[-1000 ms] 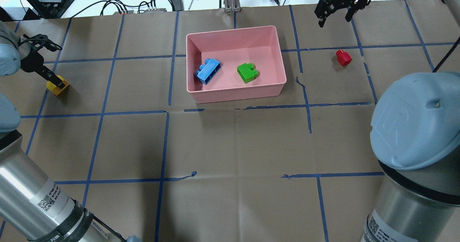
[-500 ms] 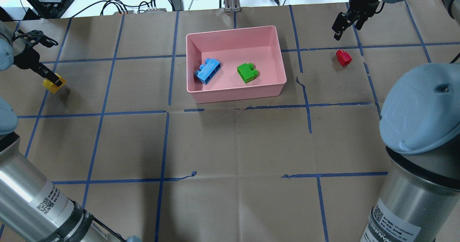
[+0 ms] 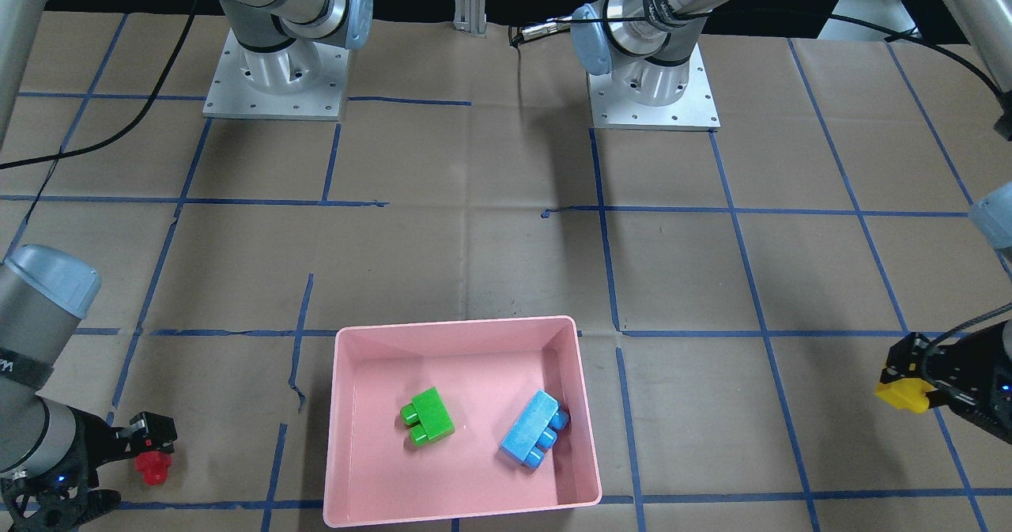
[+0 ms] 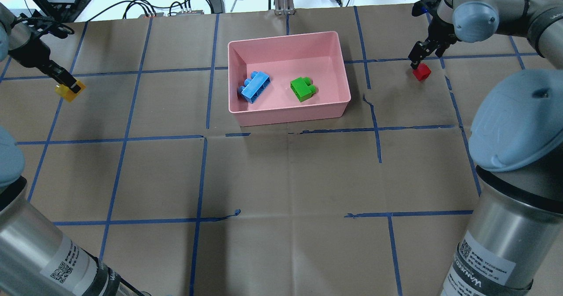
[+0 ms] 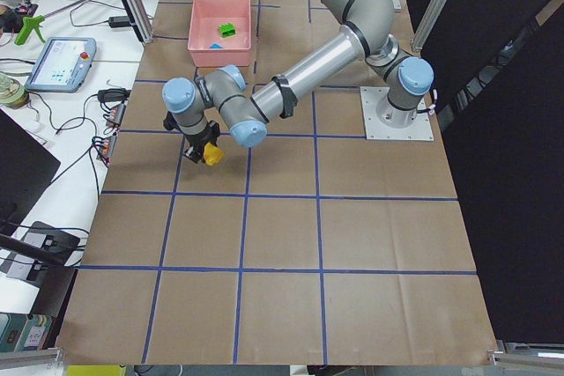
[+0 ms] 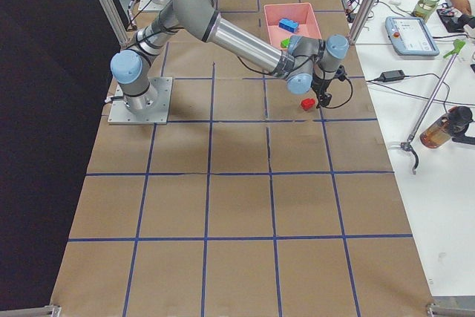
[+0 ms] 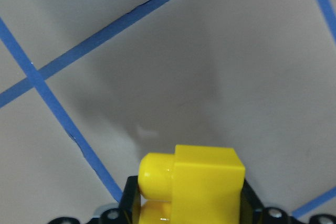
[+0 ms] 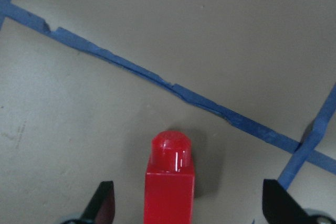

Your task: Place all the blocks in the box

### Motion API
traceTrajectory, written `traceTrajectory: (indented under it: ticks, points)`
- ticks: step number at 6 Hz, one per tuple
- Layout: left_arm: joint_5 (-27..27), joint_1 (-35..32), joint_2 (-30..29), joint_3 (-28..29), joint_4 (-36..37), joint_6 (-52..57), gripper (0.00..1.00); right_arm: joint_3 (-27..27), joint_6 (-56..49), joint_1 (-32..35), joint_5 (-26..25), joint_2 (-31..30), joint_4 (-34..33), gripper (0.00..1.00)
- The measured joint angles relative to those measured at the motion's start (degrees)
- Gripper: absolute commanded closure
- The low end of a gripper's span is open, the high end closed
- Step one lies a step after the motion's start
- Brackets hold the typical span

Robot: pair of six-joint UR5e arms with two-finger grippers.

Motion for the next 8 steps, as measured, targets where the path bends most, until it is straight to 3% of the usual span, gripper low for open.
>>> traceTrajectory:
  ticks: [1, 2, 4, 5, 6, 7, 8]
  points:
    - [-0.1, -5.6, 3.4, 0.1, -3.0, -10.2, 1.0, 0.8, 2.8, -0.1, 0.4, 0.5, -1.0, 0.05]
    - [-0.3, -12.0, 5.7, 0.4, -4.3, -23.4, 1.0, 1.4, 4.0, -0.1, 0.7, 0.7, -1.6, 0.33]
    - [-0.3, -26.3, 5.1, 1.2, -1.0, -46.9, 1.0, 1.9, 6.7, -0.1, 0.5, 0.7, -2.4, 0.61]
    - [0.0, -32.7, 2.4, 1.9, 3.2, -53.2, 1.0, 1.9, 7.3, -0.1, 0.3, 0.6, -2.5, 0.73]
    - [0.7, -37.9, -1.1, 2.8, 7.5, -57.7, 0.85, 1.8, 7.4, -0.1, 0.2, 0.4, -2.5, 0.75]
    - [2.3, -41.2, -3.8, 3.5, 9.9, -59.7, 0.21, 1.6, 7.5, -0.1, 0.1, -0.1, -2.4, 0.74]
    - [3.5, -42.5, -4.9, 3.8, 10.8, -60.3, 0.02, 1.4, 7.6, 0.0, 0.0, -1.5, -2.1, 0.74]
